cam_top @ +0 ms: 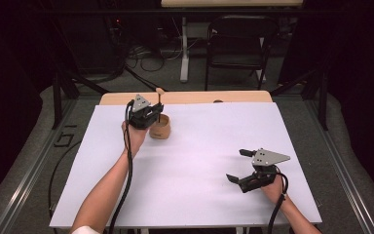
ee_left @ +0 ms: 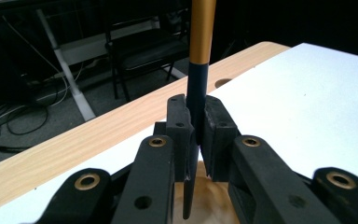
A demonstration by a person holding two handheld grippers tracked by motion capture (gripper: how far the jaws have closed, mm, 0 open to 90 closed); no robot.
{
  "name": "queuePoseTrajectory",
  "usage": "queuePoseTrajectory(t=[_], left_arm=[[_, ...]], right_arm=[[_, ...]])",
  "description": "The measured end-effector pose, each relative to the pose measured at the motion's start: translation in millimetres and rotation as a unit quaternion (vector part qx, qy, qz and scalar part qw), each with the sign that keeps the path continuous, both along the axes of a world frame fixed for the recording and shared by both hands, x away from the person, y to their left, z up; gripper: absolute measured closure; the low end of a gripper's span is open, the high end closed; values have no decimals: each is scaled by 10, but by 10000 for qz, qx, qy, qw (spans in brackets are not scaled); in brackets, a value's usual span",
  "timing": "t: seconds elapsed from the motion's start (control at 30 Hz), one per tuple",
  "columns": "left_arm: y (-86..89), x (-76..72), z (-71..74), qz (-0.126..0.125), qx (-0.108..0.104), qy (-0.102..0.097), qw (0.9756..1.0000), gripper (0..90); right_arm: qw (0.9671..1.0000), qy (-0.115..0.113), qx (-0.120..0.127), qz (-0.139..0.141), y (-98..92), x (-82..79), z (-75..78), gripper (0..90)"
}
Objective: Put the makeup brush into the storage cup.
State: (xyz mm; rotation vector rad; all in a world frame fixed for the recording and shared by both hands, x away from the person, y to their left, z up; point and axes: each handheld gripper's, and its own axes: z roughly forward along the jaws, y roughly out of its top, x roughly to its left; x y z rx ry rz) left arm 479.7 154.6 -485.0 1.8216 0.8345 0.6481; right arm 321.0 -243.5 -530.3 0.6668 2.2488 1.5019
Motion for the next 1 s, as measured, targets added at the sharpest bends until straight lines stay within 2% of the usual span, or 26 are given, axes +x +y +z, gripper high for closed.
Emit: queuePoseTrajectory(t=[0.27, 0.3, 0.43, 0.5, 0.63, 0.8, 1.0], left_arm=[[-2, 20, -28, 31, 122, 64, 9999, 820], [-5, 24, -32, 13, 165, 98, 9998, 789], [1, 27, -40, 1, 111, 212, 9997, 474], [4, 16, -27, 84, 115, 198, 9997, 351], [11, -33, 39, 40, 101, 111, 9999, 165], [18, -99, 105, -109, 54, 196, 9997, 60], [46, -242, 177, -190, 65, 106, 9997, 17]], right_arm=[[10000, -10, 11, 6, -2, -3, 4, 0], [10000, -9, 16, 10, -2, -4, 4, 0], [10000, -12, 11, 10, -11, -5, 12, 0], [10000, -37, 31, -8, -21, -3, 15, 0], [10000, -43, 64, -38, -38, -9, 27, 0], [9998, -94, 170, -59, -54, -18, 52, 0], [9996, -142, 245, -86, -66, -42, 88, 0]])
